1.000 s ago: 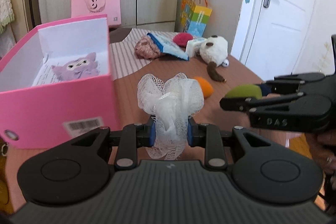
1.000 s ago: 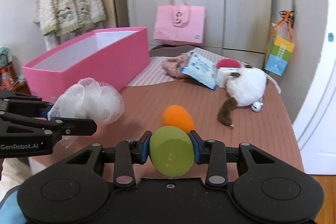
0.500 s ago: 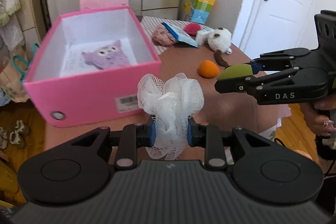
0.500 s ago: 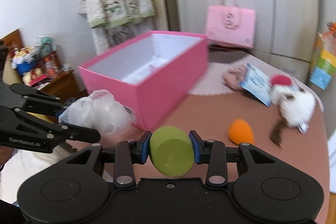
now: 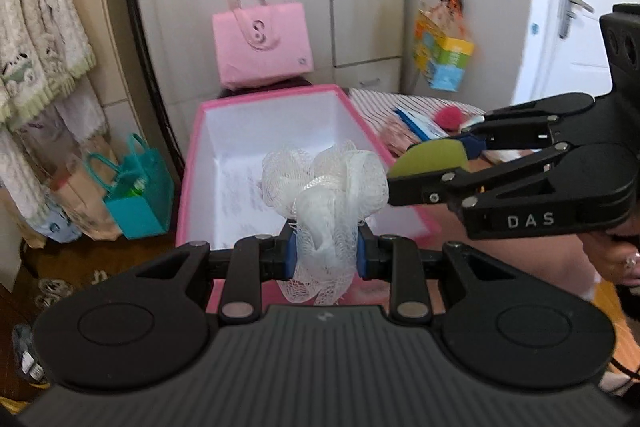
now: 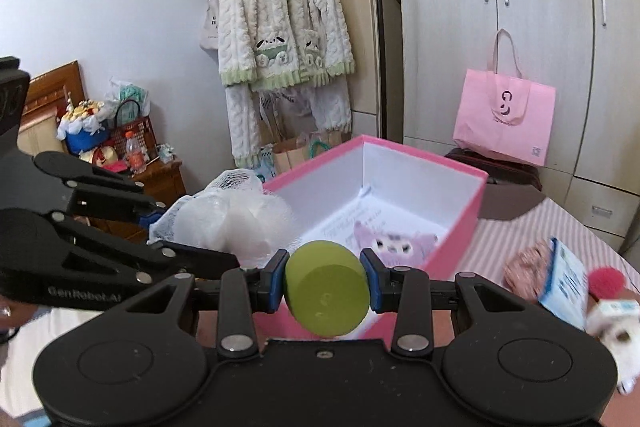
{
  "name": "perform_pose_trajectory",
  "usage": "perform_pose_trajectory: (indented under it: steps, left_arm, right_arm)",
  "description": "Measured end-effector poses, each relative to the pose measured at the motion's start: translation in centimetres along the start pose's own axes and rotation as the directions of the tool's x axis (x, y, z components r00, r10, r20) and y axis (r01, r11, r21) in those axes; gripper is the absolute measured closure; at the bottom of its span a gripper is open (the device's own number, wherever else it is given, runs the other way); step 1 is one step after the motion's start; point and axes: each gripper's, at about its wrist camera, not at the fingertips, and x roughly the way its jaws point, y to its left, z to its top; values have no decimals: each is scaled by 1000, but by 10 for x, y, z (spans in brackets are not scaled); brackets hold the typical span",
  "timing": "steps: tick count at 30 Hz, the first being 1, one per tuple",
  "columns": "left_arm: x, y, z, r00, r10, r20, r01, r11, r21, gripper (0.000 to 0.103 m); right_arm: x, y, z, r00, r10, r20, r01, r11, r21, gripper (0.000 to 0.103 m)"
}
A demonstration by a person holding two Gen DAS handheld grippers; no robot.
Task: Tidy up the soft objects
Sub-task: 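Carry the mesh puff and green sponge over the pink box with both tools, then open both tools to drop the puff and sponge into the box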
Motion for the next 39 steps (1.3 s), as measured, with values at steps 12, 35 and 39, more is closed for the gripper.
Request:
perform_pose_trajectory:
  steps: [12, 35, 39]
  left_arm:
    - [100, 45, 37, 995, 74, -67, -76, 997, -26, 77]
    - [154, 83, 48, 980, 81, -180, -103, 988, -119, 40]
    - [133, 77, 49, 981, 78, -175, -100, 988, -122, 15]
  right_arm:
    - [100, -35, 38, 994, -47, -99, 51, 998, 30, 60]
    - [167, -72, 61, 971, -110, -214, 105, 994, -36, 38]
    - [145, -71, 59, 973, -117, -199, 112, 993, -35, 30]
